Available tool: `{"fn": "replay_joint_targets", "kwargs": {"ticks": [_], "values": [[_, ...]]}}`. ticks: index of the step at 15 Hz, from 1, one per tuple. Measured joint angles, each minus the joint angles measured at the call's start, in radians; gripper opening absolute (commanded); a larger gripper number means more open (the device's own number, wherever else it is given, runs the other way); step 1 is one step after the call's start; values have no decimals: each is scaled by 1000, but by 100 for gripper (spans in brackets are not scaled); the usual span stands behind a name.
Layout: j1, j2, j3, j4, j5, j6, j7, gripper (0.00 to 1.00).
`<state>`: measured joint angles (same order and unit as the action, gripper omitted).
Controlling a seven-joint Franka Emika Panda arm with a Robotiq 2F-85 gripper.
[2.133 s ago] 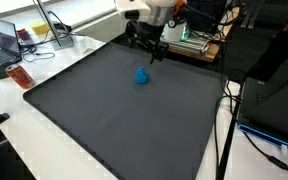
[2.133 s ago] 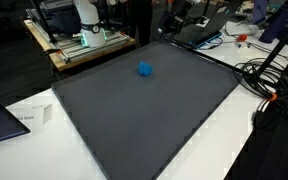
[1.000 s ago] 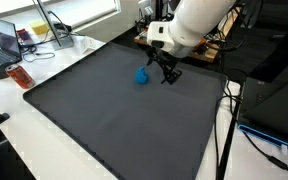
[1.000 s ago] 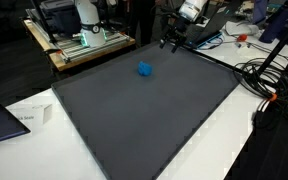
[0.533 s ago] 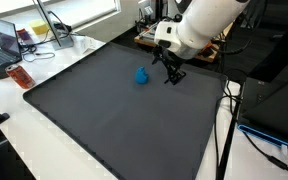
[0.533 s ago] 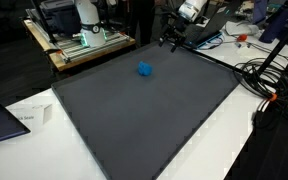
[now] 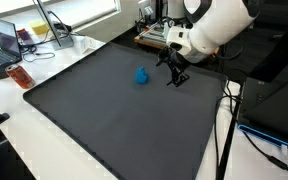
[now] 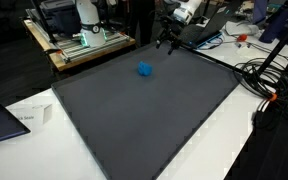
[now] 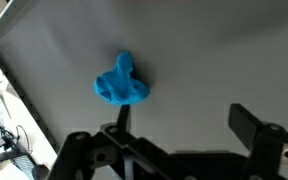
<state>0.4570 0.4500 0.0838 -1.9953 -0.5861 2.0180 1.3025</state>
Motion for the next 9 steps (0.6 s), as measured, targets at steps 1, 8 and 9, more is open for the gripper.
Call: {"fn": "replay_joint_targets", "kwargs": {"ticks": [1, 8, 9], "values": [[3, -1, 0, -16, -22, 20, 29, 100], [10, -17, 11, -126, -201, 116, 232, 100], [9, -20, 13, -142, -225, 126, 259, 100]]}}
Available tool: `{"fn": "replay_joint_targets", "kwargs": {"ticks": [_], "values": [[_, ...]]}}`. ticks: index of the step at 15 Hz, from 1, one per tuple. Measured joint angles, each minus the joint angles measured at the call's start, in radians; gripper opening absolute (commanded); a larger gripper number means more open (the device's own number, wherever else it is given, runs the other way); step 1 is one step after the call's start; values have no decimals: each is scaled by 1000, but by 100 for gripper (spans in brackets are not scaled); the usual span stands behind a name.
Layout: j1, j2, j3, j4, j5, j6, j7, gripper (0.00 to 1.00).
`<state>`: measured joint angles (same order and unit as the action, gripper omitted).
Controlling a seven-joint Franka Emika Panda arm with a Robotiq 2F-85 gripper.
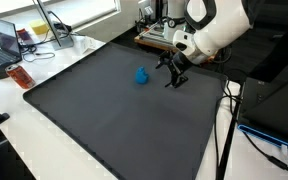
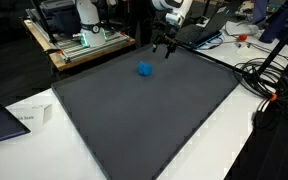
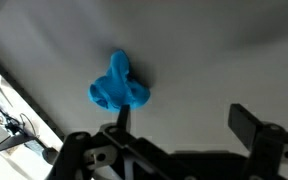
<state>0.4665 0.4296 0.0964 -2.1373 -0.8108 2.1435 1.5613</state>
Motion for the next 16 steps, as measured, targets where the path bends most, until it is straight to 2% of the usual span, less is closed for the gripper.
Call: {"fn": "replay_joint_targets", "kwargs": {"ticks": [6, 11, 16], "values": [[-15, -33, 10, -106, -121, 38, 110, 100], [-55, -80, 23, -199, -213, 86, 143, 100], [-88, -131, 42, -292, -336, 139, 232, 100]]}}
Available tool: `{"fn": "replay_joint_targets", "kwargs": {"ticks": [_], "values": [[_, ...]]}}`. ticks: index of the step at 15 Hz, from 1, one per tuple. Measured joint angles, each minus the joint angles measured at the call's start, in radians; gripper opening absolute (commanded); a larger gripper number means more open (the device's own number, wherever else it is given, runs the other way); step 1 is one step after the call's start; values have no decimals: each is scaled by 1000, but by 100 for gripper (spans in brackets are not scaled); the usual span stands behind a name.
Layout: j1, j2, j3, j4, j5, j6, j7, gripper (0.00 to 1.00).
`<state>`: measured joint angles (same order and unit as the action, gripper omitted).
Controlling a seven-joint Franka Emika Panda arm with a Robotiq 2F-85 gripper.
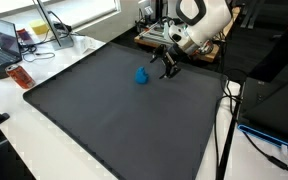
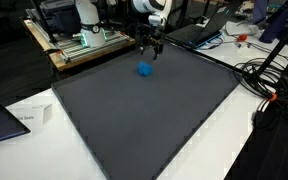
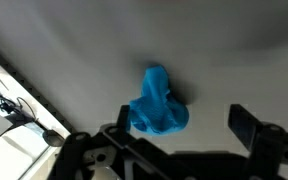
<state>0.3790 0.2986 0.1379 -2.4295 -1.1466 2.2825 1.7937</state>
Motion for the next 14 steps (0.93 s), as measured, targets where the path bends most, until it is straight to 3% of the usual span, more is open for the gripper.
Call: {"fn": "replay_joint_targets", "kwargs": {"ticks": [8, 14], "values": [[-66, -64, 18, -127, -240, 112, 210, 100], [-115, -122, 26, -191, -340, 152, 261, 100]]}}
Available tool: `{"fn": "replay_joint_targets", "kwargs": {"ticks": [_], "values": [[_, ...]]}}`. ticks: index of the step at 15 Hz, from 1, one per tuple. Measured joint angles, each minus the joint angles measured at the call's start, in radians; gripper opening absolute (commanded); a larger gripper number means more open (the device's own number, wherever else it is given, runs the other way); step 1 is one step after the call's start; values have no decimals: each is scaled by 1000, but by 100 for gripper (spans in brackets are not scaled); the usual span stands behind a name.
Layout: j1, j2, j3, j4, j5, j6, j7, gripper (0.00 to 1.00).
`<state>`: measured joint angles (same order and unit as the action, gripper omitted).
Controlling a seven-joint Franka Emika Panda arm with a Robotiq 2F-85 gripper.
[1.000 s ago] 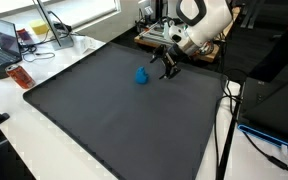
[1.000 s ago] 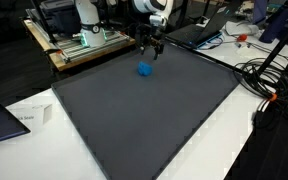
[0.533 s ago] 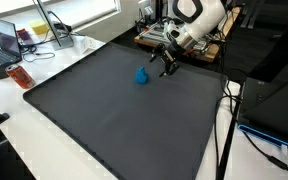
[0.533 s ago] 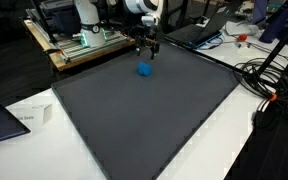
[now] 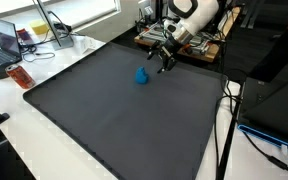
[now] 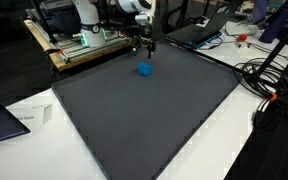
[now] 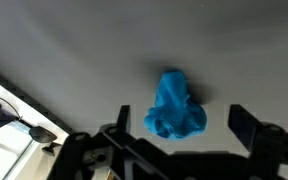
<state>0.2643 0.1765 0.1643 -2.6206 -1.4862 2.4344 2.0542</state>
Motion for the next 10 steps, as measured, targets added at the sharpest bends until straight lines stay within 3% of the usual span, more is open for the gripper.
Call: {"fn": "replay_joint_targets", "kwargs": {"ticks": [10], "values": [[-58, -67, 2, -52, -64, 78, -41, 100]]}}
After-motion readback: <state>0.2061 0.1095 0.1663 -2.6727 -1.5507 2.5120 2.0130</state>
